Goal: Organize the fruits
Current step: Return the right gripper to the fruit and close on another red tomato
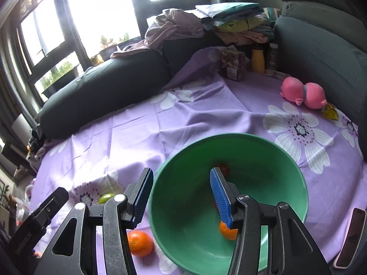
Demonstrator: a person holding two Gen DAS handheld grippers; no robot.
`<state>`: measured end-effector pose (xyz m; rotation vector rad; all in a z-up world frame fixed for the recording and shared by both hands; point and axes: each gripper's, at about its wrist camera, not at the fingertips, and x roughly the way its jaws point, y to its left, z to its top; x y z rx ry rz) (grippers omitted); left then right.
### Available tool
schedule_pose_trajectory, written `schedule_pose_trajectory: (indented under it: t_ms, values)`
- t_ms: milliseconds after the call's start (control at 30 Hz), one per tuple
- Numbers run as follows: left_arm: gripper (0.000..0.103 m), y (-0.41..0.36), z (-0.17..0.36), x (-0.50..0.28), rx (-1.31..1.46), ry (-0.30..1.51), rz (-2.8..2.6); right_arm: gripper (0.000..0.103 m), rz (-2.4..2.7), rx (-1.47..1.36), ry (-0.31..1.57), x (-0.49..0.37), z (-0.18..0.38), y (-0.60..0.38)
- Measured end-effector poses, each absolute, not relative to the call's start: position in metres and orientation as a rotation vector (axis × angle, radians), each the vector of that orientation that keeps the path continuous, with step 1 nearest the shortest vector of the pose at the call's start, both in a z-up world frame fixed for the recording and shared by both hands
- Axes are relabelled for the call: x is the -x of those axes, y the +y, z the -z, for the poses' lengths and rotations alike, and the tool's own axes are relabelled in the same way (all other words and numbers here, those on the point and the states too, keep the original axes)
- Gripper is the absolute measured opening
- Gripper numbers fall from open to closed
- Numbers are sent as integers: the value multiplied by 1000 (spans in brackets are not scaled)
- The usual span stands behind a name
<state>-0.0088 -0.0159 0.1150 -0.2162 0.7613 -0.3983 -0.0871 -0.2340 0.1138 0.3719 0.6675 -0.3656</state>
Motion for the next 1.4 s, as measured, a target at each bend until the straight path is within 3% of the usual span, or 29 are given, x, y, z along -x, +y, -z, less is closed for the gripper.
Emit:
schedule_pose_trajectory:
  t_ms: [500,633,667,700,933,1400]
  values:
    - [86,60,-78,-33,292,872,67,52,114,-352,815,30,-80,-171]
    - [75,63,-64,-44,325,922,78,48,120,-341,894,13,-60,-161]
    - [72,62,-62,-47,340,931,95,34,114,-358,905,10,-56,-162]
    - [68,60,-58,-50,352,944,110,28,106,-380,925,6,-52,-164]
    - [52,39,-39,-69,325,1033,130,28,152,-359,998,-6,-34,-168]
    - [42,33,-15,-82,298,1104,109,28,193,-334,1045,-23,-18,-165]
